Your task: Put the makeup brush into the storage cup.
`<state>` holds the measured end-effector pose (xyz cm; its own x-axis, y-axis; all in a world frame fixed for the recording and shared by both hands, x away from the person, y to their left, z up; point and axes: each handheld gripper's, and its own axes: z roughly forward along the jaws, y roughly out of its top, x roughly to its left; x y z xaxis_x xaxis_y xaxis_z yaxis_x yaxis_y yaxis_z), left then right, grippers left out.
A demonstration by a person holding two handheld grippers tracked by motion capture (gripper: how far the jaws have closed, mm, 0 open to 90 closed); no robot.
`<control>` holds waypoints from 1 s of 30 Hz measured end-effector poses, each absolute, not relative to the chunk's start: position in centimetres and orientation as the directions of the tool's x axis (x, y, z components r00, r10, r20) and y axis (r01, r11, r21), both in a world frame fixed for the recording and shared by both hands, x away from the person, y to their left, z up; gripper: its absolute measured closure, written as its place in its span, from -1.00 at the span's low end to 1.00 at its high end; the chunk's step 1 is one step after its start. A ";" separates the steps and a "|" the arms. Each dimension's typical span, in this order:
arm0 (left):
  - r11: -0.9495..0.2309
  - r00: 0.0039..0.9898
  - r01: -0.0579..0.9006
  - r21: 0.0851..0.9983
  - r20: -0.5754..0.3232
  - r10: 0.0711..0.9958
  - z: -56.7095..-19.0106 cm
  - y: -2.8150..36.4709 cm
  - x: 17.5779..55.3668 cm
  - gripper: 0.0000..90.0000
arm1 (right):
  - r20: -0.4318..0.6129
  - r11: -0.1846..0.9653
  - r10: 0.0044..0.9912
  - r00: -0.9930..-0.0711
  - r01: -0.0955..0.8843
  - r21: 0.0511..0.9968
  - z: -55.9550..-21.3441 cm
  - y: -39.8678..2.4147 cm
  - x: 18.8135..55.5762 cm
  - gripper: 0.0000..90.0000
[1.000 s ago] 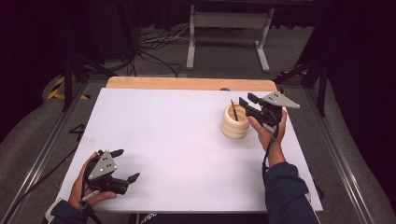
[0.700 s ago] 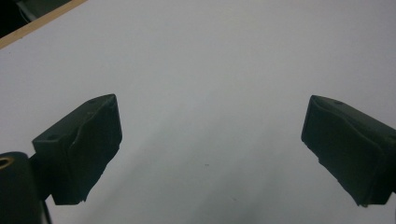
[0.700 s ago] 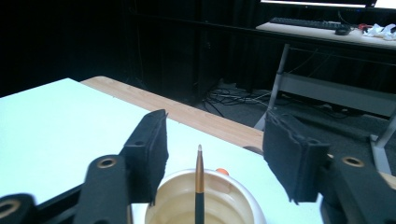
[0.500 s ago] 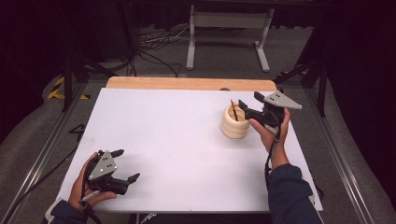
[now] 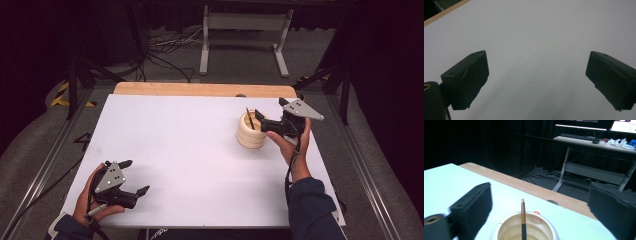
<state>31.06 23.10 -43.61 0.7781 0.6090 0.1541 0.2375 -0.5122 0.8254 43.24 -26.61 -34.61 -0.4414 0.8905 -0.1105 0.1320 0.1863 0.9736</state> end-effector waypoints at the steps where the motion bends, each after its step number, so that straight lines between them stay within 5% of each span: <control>1: -0.511 0.778 0.238 0.826 0.153 0.610 -43.6 23.1 31.1 -0.88 | -0.107 0.183 0.894 -0.435 0.136 0.974 -34.6 -26.6 43.2 -0.91; 30: -0.510 0.772 0.235 0.828 0.159 0.616 -43.6 23.1 31.0 -0.90 | -0.186 0.231 0.899 -0.398 0.069 0.970 -33.6 -26.8 41.3 -0.91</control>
